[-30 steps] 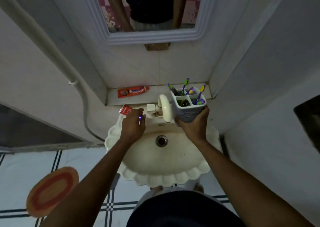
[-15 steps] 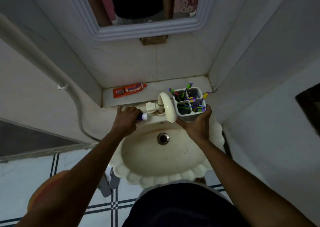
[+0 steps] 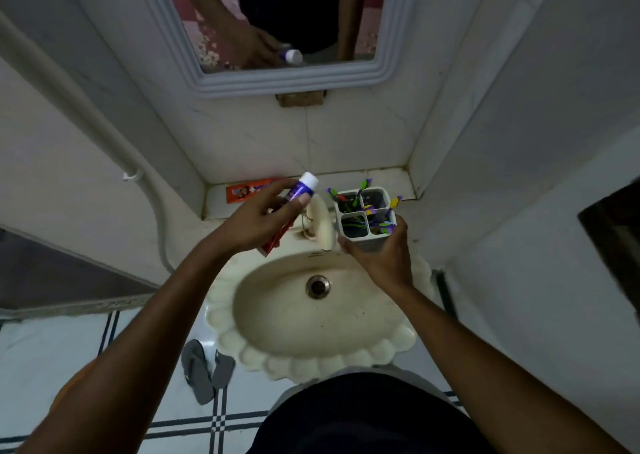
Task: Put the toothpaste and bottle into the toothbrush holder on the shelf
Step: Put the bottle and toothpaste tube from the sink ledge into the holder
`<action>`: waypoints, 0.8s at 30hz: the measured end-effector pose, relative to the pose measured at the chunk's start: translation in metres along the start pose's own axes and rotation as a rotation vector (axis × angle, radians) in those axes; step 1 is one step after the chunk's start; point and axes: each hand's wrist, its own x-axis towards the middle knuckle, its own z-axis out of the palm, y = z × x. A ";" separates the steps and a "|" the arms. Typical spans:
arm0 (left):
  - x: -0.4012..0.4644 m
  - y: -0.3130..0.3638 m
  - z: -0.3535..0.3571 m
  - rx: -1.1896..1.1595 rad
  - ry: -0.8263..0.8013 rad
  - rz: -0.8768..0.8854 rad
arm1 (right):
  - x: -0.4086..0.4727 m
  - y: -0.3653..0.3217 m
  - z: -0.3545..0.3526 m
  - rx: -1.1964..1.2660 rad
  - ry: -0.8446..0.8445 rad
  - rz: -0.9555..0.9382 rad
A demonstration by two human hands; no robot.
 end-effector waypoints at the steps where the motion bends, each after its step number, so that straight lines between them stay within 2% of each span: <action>1: 0.004 0.013 0.002 0.038 -0.010 0.035 | 0.001 0.000 -0.001 0.005 -0.013 -0.008; 4: 0.024 0.044 0.013 0.212 -0.077 0.107 | 0.006 -0.003 -0.008 0.019 -0.066 -0.020; 6: 0.042 0.060 0.023 0.345 -0.106 0.096 | 0.009 -0.004 -0.013 0.014 -0.099 -0.025; 10: 0.073 0.090 0.050 0.632 -0.023 0.114 | 0.015 -0.004 -0.019 0.008 -0.142 -0.017; 16: 0.100 0.104 0.076 0.856 0.018 0.148 | 0.020 -0.001 -0.024 -0.028 -0.191 -0.001; 20: 0.114 0.096 0.087 0.832 0.049 0.185 | 0.020 -0.003 -0.026 -0.025 -0.208 0.000; 24: 0.121 0.088 0.086 0.602 0.127 0.287 | 0.024 0.003 -0.025 0.011 -0.190 0.007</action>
